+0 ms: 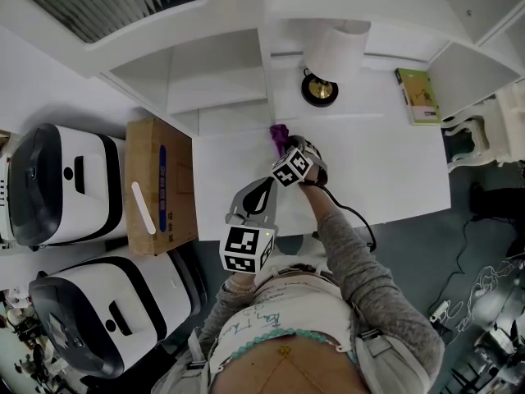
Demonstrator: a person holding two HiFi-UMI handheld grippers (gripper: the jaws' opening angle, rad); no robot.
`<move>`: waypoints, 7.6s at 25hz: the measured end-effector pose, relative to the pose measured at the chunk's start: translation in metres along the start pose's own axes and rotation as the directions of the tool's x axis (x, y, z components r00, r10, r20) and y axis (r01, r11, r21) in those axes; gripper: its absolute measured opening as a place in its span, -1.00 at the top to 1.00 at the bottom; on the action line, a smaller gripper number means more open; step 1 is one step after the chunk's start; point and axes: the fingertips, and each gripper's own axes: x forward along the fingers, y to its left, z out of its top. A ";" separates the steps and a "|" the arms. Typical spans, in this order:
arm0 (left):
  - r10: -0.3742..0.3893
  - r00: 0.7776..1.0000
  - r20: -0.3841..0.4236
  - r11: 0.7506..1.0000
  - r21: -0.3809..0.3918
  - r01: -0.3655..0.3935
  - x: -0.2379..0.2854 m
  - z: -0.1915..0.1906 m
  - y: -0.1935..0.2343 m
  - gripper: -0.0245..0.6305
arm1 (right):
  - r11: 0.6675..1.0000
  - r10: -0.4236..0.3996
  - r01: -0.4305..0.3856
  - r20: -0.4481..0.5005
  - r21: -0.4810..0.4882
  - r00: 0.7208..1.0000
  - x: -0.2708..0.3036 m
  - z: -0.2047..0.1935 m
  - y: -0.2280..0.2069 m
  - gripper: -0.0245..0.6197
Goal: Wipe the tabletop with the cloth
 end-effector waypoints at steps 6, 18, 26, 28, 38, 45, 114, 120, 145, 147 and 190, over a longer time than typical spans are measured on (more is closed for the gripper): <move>0.000 1.000 -0.001 1.000 0.004 0.000 0.004 0.000 -0.007 0.92 | 1.000 -0.009 0.009 -0.005 -0.003 1.000 -0.002 -0.008 -0.008 0.70; -0.001 1.000 -0.006 1.000 0.006 0.001 0.015 0.001 -0.023 0.92 | 1.000 -0.013 0.013 -0.010 0.014 1.000 -0.005 -0.027 -0.027 0.70; -0.014 1.000 -0.010 1.000 0.006 0.014 0.027 0.001 -0.037 0.92 | 0.999 -0.029 0.029 -0.017 0.013 0.999 -0.009 -0.039 -0.042 0.70; -0.017 1.000 -0.011 1.000 0.008 0.018 0.030 0.002 -0.041 0.92 | 1.000 -0.021 0.021 -0.018 0.019 1.000 -0.010 -0.042 -0.043 0.70; -0.042 0.999 -0.012 0.999 0.021 0.042 0.046 0.005 -0.057 0.92 | 0.999 -0.031 0.032 -0.025 0.031 0.999 -0.013 -0.059 -0.061 0.70; -0.054 0.998 -0.020 0.998 0.023 0.054 0.056 0.007 -0.070 0.92 | 0.998 -0.060 0.061 -0.035 0.020 0.998 -0.015 -0.071 -0.077 0.70; -0.024 0.999 -0.034 0.999 0.037 0.025 0.138 0.019 -0.195 0.92 | 0.998 -0.044 0.045 -0.032 0.052 0.999 -0.039 -0.182 -0.190 0.70; -0.029 0.999 -0.035 0.999 0.040 0.031 0.146 0.021 -0.204 0.92 | 0.998 -0.035 0.036 -0.026 0.056 0.999 -0.040 -0.188 -0.197 0.70; -0.088 0.995 -0.056 0.993 0.076 0.092 0.175 0.028 -0.231 0.92 | 0.992 -0.063 0.069 -0.058 0.107 0.996 -0.047 -0.227 -0.238 0.70; -0.093 0.994 -0.060 0.992 0.079 0.098 0.177 0.027 -0.233 0.92 | 0.991 -0.063 0.069 -0.060 0.116 0.996 -0.048 -0.231 -0.241 0.70; -0.138 0.987 -0.084 0.984 0.099 0.146 0.188 0.026 -0.252 0.92 | 0.958 -0.168 0.203 -0.175 0.203 0.970 -0.073 -0.322 -0.320 0.69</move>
